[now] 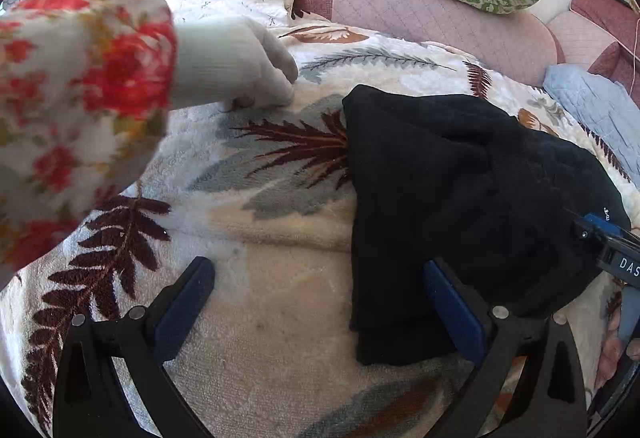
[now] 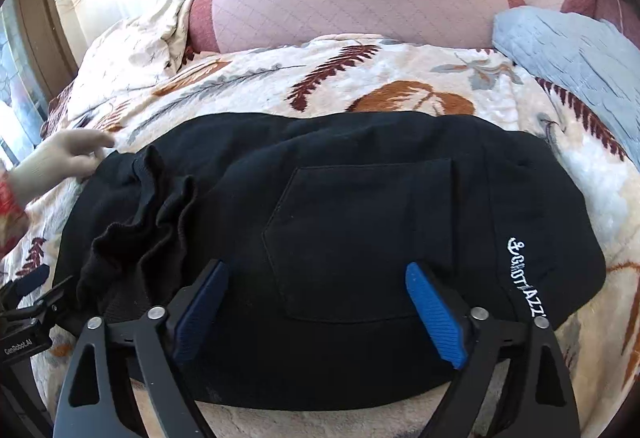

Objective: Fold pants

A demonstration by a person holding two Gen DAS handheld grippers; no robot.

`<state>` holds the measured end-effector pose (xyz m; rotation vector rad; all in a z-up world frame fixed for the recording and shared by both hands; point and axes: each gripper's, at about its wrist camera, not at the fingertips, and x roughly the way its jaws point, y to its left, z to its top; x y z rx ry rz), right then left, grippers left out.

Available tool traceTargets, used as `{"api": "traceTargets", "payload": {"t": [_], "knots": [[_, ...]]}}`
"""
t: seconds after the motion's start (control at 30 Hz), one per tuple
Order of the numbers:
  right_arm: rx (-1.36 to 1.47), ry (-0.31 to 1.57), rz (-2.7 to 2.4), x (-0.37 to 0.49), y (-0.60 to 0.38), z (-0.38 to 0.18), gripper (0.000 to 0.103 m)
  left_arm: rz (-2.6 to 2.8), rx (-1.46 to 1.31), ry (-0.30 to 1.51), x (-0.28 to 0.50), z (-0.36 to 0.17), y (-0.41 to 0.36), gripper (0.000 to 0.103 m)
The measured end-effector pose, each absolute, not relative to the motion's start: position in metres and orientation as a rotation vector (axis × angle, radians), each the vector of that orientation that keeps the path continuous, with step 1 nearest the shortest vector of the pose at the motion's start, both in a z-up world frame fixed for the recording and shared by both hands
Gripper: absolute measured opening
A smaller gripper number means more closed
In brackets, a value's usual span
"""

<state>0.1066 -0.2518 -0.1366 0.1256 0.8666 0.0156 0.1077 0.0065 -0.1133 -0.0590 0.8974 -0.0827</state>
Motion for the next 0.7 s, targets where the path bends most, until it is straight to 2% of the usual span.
{"api": "traceTargets", "payload": {"t": [0.7], "knots": [[0.107, 0.868, 0.018, 0.1073, -0.2486, -0.1385, 0.1, -0.081, -0.06, 0.896, 0.1077, -0.1144, 0.0059, 0.103]]}}
